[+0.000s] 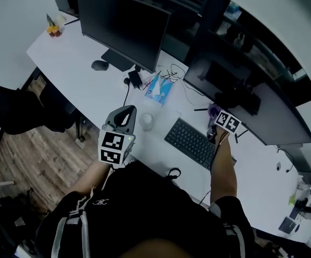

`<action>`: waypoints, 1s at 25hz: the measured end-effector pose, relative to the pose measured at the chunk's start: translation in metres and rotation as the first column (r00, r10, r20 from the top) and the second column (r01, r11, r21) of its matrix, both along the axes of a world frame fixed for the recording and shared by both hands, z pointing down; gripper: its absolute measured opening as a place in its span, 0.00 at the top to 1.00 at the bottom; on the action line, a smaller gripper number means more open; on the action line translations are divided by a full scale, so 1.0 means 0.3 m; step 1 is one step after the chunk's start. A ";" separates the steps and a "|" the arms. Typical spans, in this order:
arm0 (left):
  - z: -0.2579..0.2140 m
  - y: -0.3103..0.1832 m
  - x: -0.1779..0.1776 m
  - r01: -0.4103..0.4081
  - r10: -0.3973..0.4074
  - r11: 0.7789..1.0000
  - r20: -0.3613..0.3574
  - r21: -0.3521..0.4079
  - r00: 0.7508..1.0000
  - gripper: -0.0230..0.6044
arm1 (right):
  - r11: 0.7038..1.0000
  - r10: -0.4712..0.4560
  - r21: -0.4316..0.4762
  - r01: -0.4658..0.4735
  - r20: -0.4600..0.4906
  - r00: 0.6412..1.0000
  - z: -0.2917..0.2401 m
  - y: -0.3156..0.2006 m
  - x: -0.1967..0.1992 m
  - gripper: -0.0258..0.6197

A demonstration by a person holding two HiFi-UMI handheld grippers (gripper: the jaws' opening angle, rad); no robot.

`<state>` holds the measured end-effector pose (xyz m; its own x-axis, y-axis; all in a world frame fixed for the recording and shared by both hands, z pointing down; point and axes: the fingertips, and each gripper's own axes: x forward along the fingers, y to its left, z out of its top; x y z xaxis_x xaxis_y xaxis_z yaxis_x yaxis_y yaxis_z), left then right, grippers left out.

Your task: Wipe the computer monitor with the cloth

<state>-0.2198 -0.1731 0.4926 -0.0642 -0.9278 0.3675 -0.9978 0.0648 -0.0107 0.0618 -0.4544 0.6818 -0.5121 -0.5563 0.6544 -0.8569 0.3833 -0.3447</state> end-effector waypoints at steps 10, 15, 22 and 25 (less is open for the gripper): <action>0.041 0.008 -0.286 0.005 -0.005 1.000 -0.005 -0.011 1.000 0.94 | 1.000 -0.026 0.006 0.026 0.008 1.000 -0.001 -0.005 -0.337 0.83; 0.059 0.012 -0.387 0.005 -0.005 1.000 -0.017 -0.020 1.000 0.94 | 0.999 -0.047 -0.007 0.047 0.029 0.998 0.004 0.001 -0.484 0.83; 0.085 0.018 -0.495 0.021 -0.022 0.999 -0.026 -0.034 0.999 0.94 | 0.997 -0.078 0.006 0.078 0.077 0.994 -0.001 -0.004 -0.687 0.83; 0.097 0.034 -0.527 0.030 -0.031 0.999 -0.028 -0.039 0.999 0.94 | 0.997 -0.076 0.007 0.076 0.091 0.993 0.000 -0.009 -0.747 0.83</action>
